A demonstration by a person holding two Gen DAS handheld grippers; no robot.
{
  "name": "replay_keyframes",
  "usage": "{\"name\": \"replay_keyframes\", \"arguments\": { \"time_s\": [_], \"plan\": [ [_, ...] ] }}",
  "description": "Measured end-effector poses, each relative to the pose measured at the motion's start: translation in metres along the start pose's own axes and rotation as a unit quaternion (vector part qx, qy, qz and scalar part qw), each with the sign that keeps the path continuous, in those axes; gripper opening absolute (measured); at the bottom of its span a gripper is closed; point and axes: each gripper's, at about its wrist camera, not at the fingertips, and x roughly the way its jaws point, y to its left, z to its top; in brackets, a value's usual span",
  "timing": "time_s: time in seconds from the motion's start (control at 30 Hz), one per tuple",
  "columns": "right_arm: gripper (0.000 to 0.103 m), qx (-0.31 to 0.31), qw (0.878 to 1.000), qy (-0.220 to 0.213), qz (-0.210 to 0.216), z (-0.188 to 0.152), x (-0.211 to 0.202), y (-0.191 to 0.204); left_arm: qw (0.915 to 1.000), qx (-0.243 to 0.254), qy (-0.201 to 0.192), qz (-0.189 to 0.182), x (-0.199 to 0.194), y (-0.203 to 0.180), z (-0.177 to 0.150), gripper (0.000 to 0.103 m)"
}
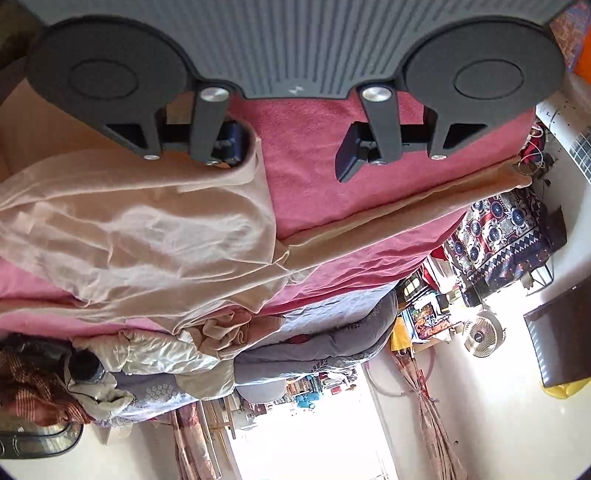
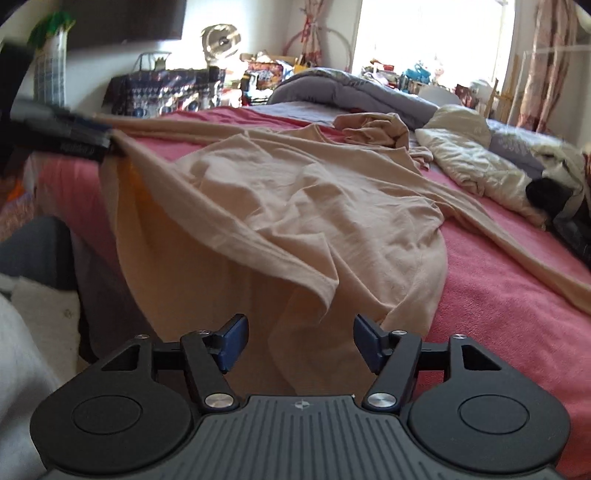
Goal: Fold clothes
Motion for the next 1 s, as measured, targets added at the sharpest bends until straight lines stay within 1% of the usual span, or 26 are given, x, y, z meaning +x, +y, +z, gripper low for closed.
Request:
{"name": "replay_keyframes", "arguments": {
  "time_s": [0.03,0.13,0.27,0.33,0.43,0.63,0.73,0.77,0.8,0.83,0.87,0.9,1.0],
  "plan": [
    [0.063,-0.033,0.999,0.002,-0.025,-0.003,0.001,0.010,1.0000,-0.004,-0.003,-0.001,-0.002,0.001,0.002,0.055],
    [0.062,-0.096,0.992,0.007,-0.080,-0.008,0.010,0.026,0.9999,-0.006,-0.013,0.003,-0.008,0.003,0.005,0.056],
    [0.061,-0.168,0.978,0.022,-0.120,-0.020,0.023,0.043,0.9996,-0.017,-0.019,0.014,-0.014,0.013,0.007,0.056],
    [0.061,-0.186,0.975,0.026,-0.121,-0.023,0.025,0.049,0.9993,-0.026,-0.020,0.019,-0.013,0.017,0.010,0.057],
    [0.061,-0.191,0.973,0.027,-0.125,-0.024,0.026,0.050,0.9988,-0.037,-0.023,0.021,-0.013,0.025,0.012,0.058],
    [0.061,-0.207,0.971,0.028,-0.117,-0.028,0.025,0.054,0.9978,-0.055,-0.033,0.018,-0.013,0.031,0.019,0.058],
    [0.061,-0.201,0.972,0.032,-0.116,-0.028,0.025,0.052,0.9975,-0.059,-0.036,0.013,-0.014,0.033,0.020,0.058],
    [0.055,-0.198,0.973,0.034,-0.115,-0.028,0.025,0.050,0.9977,-0.056,-0.036,0.014,-0.014,0.032,0.020,0.058],
    [0.044,-0.191,0.974,0.035,-0.117,-0.027,0.025,0.048,0.9980,-0.051,-0.035,0.017,-0.013,0.031,0.020,0.058],
    [0.037,-0.184,0.975,0.034,-0.124,-0.025,0.025,0.045,0.9982,-0.047,-0.032,0.020,-0.012,0.029,0.019,0.058],
    [0.022,-0.171,0.975,0.030,-0.136,-0.023,0.023,0.040,0.9984,-0.043,-0.028,0.022,-0.011,0.028,0.018,0.058],
    [0.014,-0.158,0.976,0.025,-0.146,-0.020,0.020,0.034,0.9986,-0.041,-0.025,0.023,-0.010,0.028,0.016,0.058],
    [0.014,-0.121,0.976,0.011,-0.183,-0.015,0.011,0.015,0.9991,-0.032,-0.013,0.026,-0.008,0.026,0.009,0.058]
  ]
}}
